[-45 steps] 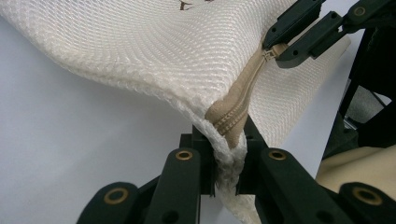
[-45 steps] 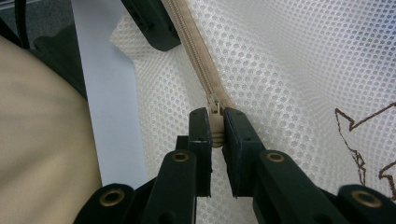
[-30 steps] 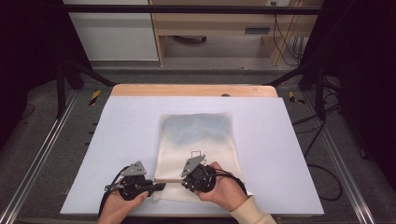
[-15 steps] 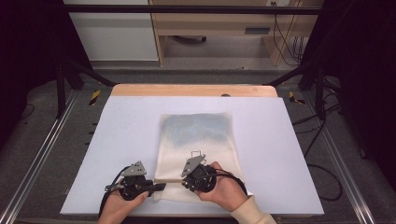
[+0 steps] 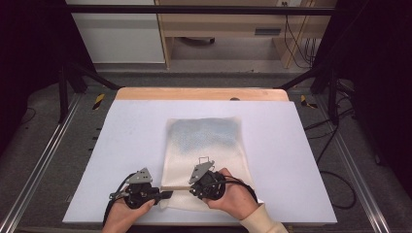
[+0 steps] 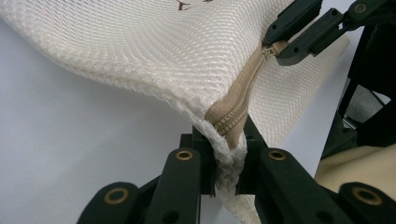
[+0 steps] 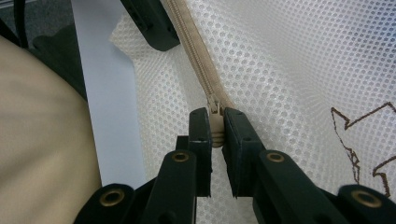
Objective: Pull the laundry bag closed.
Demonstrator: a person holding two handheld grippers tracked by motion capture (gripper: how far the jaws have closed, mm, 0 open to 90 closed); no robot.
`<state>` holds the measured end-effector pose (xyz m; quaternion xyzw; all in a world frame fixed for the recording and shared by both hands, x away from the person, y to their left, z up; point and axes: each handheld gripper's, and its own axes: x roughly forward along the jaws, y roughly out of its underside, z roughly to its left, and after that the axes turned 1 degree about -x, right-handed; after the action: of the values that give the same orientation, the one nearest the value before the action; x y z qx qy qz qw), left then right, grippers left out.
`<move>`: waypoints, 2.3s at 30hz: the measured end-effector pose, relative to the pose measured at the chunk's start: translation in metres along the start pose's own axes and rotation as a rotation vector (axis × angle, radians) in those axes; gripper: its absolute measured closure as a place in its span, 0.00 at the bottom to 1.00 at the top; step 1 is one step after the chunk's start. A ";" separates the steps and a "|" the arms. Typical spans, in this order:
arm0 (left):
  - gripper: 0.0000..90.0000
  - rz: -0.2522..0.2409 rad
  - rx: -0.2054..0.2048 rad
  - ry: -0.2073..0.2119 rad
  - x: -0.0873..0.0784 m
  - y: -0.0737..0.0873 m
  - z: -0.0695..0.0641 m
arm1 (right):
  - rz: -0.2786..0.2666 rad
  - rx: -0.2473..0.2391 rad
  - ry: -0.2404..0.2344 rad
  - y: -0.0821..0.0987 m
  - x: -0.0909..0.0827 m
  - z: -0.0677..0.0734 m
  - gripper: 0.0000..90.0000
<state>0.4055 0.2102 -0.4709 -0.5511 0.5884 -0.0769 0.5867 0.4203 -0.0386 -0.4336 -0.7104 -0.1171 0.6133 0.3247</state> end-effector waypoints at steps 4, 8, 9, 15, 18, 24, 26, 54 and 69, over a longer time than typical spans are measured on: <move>0.91 0.007 0.008 -0.003 0.001 0.001 -0.002 | 0.005 0.002 0.002 0.001 0.000 0.000 0.91; 0.91 0.006 0.011 0.001 0.002 0.000 -0.003 | 0.002 0.007 0.005 0.003 -0.002 0.002 0.91; 0.91 0.006 0.008 0.001 0.002 0.000 -0.003 | 0.003 0.010 0.008 0.004 -0.002 0.002 0.91; 0.91 0.007 0.009 0.001 0.002 0.000 -0.003 | -0.002 0.022 0.008 0.008 -0.004 0.000 0.91; 0.91 0.003 0.011 0.002 0.001 0.000 -0.004 | -0.002 0.019 0.012 0.008 -0.005 0.001 0.91; 0.91 0.002 0.008 0.012 0.001 0.000 -0.004 | -0.007 0.028 0.018 0.011 -0.009 0.001 0.91; 0.91 0.002 0.009 0.011 0.001 0.000 -0.004 | -0.008 0.028 0.015 0.012 -0.010 0.000 0.91; 0.91 0.000 0.013 0.018 0.001 -0.001 -0.005 | -0.016 0.057 0.025 0.023 -0.019 -0.005 0.91; 0.91 0.002 0.012 0.020 0.002 -0.001 -0.004 | -0.021 0.074 0.033 0.028 -0.022 -0.007 0.91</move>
<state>0.4029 0.2062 -0.4701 -0.5461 0.5942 -0.0855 0.5843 0.4156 -0.0743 -0.4327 -0.7067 -0.0964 0.6019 0.3591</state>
